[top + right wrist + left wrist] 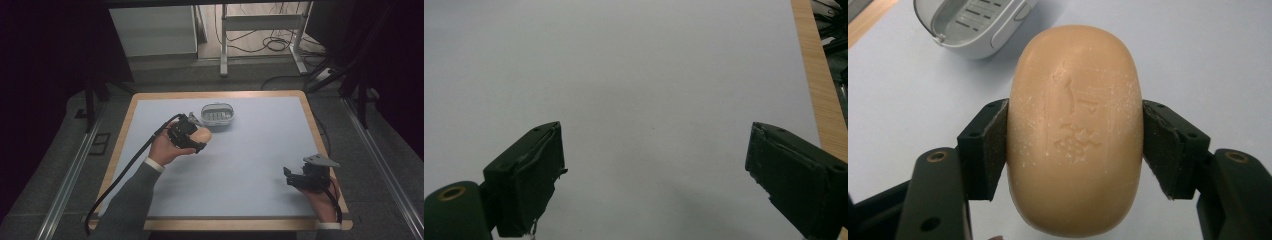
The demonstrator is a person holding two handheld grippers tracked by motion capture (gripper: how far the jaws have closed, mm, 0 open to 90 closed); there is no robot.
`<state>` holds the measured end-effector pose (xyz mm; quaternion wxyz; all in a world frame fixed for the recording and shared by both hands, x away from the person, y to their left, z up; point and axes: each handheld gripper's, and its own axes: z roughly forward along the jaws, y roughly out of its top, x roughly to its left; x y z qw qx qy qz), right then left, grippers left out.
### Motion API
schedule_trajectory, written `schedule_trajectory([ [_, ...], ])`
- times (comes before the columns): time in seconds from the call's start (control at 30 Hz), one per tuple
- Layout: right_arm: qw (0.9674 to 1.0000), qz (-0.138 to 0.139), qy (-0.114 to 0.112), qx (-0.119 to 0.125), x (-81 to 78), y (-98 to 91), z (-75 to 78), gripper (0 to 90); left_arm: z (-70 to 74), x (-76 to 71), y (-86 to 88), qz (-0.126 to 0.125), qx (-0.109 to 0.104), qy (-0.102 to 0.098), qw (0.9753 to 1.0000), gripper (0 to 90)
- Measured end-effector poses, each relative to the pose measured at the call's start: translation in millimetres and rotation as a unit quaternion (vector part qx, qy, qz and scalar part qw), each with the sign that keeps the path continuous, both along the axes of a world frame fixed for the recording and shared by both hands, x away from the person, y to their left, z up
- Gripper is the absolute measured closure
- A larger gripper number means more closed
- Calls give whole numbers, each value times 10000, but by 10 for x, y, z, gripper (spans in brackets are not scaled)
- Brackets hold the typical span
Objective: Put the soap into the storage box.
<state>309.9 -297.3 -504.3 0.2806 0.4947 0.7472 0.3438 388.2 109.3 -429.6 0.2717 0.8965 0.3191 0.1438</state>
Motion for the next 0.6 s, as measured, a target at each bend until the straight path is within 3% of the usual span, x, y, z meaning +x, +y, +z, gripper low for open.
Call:
schedule_trajectory([
  [0.6, 10000, -10, 4, -15, 1, 1, -7, 88, 63, 121, -28, 27, 33, -26, 10000, 326],
])
